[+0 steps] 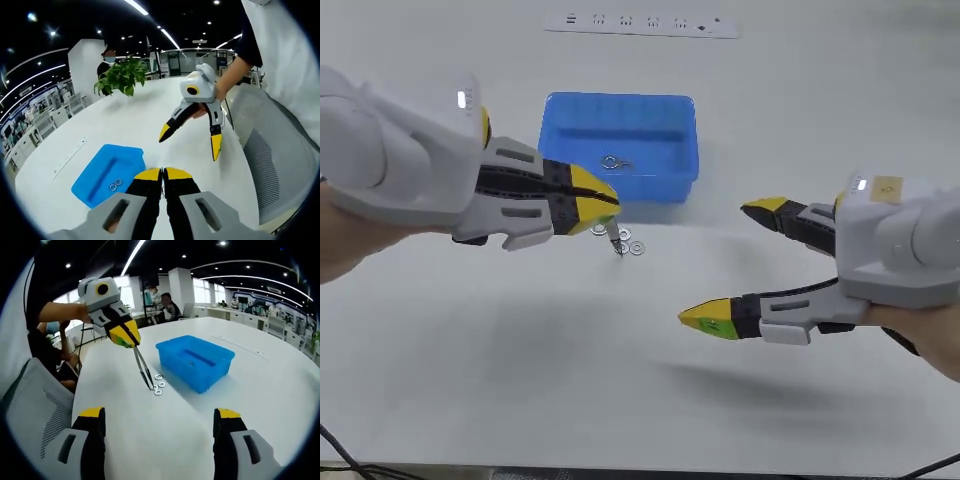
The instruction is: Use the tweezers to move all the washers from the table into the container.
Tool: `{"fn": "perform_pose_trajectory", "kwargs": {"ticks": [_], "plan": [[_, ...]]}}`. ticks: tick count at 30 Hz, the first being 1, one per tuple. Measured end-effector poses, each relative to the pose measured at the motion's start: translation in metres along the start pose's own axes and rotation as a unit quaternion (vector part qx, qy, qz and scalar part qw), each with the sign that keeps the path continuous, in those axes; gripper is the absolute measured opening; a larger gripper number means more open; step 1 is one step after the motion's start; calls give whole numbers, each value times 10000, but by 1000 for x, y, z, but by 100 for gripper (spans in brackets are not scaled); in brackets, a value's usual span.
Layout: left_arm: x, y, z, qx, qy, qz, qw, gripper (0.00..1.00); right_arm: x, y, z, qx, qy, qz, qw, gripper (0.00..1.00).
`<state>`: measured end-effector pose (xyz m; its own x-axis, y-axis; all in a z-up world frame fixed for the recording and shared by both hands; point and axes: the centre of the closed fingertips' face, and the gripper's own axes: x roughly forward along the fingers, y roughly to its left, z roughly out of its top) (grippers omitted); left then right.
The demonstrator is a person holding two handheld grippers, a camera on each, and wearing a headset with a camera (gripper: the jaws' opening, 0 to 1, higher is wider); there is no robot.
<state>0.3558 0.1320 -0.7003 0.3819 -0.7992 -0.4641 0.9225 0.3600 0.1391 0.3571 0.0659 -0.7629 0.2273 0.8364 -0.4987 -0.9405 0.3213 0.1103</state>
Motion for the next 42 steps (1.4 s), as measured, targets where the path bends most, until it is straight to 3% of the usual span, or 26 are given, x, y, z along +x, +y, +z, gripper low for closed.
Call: {"fn": "perform_pose_trajectory", "kwargs": {"ticks": [6, 10, 16, 24, 35, 42], "plan": [[1, 1, -1, 20, 30, -19, 10000, 5, 3, 1, 1, -22, 14, 82, 10000, 88], [3, 1, 1, 70, 155, -163, 9997, 5, 13, 8, 8, -103, 3, 282, 9995, 83], [4, 0, 1, 1, 277, -430, 9987, 5, 32, 23, 15, -539, 135, 722, 9958, 74], [3, -3, -1, -1, 359, -600, 9976, 5, 53, 31, 29, -765, 132, 1025, 9917, 68], [10, -7, 4, 51, 287, -693, 9972, 5, 69, 36, 33, -1446, 267, 1319, 9803, 44], [12, -7, 4, 56, 263, -713, 9971, 5, 79, 31, 37, -1394, 265, 1438, 9794, 29]]}}
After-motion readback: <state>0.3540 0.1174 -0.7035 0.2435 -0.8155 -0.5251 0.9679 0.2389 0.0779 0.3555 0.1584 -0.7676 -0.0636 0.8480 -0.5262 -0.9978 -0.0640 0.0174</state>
